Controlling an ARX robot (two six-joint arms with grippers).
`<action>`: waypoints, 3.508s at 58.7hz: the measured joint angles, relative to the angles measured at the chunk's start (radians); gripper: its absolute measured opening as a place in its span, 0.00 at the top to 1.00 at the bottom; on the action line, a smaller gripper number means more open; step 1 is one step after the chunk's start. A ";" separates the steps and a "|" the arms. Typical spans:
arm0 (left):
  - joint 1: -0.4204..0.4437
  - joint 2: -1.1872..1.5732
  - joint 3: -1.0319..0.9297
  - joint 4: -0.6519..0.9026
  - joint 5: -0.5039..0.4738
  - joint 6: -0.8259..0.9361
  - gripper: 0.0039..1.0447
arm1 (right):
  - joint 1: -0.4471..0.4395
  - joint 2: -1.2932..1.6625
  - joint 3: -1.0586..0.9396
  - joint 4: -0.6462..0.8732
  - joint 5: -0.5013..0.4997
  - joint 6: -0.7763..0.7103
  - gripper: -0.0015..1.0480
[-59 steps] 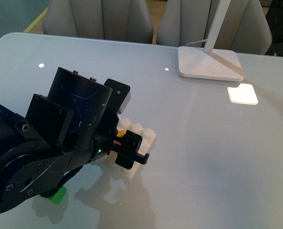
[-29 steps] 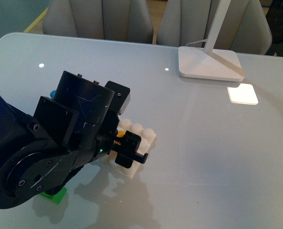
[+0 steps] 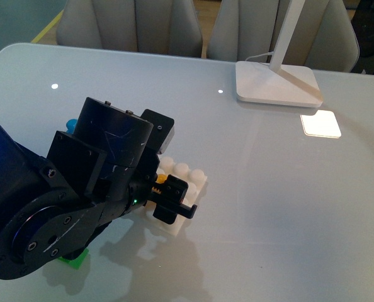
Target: Insert yellow block into base center
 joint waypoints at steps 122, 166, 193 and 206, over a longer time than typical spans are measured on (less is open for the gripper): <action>0.254 -0.580 -0.267 -0.127 0.157 -0.035 0.07 | 0.000 0.000 0.000 0.000 0.000 0.000 0.08; 0.450 -0.961 -0.749 0.592 -0.006 -0.012 0.97 | 0.000 -0.001 0.000 0.000 0.002 0.000 0.08; 0.534 -1.522 -0.812 0.095 0.074 -0.009 0.98 | 0.000 -0.001 0.000 0.000 0.002 0.000 0.08; 0.534 -1.690 -0.819 -0.052 0.074 -0.009 0.98 | 0.000 -0.001 0.000 0.000 0.002 0.000 0.08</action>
